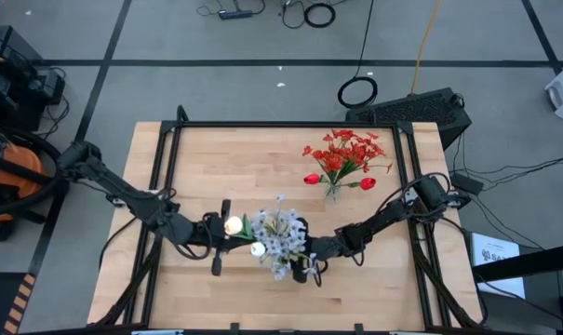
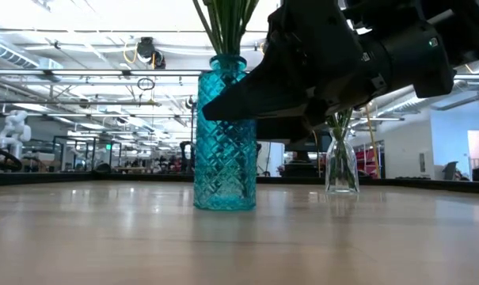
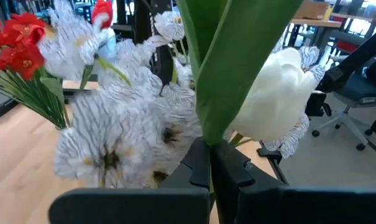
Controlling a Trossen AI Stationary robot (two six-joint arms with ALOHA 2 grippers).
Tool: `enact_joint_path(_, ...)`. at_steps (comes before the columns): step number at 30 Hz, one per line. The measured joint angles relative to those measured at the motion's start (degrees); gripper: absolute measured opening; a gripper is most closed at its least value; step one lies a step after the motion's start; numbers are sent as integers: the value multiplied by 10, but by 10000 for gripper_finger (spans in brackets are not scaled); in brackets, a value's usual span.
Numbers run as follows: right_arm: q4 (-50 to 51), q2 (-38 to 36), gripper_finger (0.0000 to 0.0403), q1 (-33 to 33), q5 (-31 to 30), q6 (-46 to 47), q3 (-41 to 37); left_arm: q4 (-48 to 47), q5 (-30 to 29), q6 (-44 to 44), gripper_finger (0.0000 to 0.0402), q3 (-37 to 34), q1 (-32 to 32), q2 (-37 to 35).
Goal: Sort flowers into vase by color
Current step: Put the yellow flower into the blue flower vase
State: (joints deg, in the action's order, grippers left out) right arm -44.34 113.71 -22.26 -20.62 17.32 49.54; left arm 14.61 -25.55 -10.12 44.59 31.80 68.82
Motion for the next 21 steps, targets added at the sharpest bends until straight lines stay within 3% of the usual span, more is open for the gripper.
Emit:
enact_joint_path(13,-1,0,283,9,10,0,0,7,58,-1,0,44,-27,68)
enact_joint_path(21,-2,0,283,9,12,0,0,38,59,0,0,44,-31,95)
